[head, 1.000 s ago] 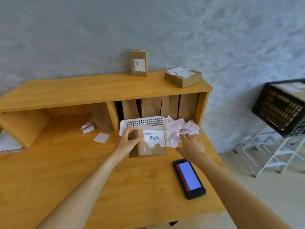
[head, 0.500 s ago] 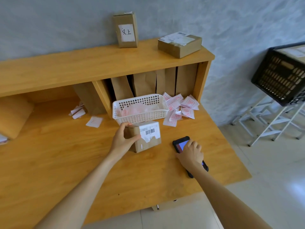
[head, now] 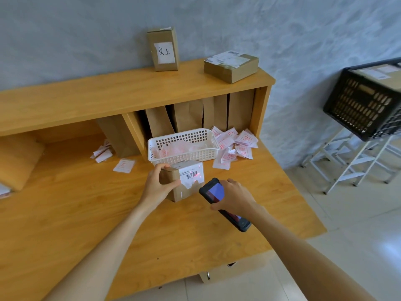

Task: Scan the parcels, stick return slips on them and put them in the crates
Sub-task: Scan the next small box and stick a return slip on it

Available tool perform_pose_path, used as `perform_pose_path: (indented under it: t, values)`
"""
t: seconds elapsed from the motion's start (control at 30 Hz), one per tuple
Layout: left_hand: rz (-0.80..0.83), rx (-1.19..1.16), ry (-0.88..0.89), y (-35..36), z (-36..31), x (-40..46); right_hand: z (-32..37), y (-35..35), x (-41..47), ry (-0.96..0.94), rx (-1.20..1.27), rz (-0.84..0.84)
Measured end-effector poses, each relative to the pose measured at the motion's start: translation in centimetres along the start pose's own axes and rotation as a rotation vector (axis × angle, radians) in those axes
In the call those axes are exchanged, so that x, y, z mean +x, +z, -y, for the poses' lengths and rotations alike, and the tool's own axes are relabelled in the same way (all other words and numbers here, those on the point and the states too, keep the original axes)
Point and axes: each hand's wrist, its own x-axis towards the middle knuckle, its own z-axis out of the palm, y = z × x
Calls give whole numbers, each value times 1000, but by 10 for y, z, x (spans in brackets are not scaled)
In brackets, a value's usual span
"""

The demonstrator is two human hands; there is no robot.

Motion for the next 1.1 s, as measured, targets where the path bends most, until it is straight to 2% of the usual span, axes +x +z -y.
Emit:
perform_pose_path:
  t: [0.63,0.87,0.97,1.1]
  values:
    - [1,-42,-38,-7,8,-4,-2,-13,-27,-55,-20,22]
    - [187,-219,-240,-3,-2,-4,-17,-3,-25,111,-85,15]
    - [195,-266,-320,4,-2,-1,-27,9,-21,197,-112,11]
    - [228,-196,-343,15,10,8,-37,23,-12,288,-132,30]
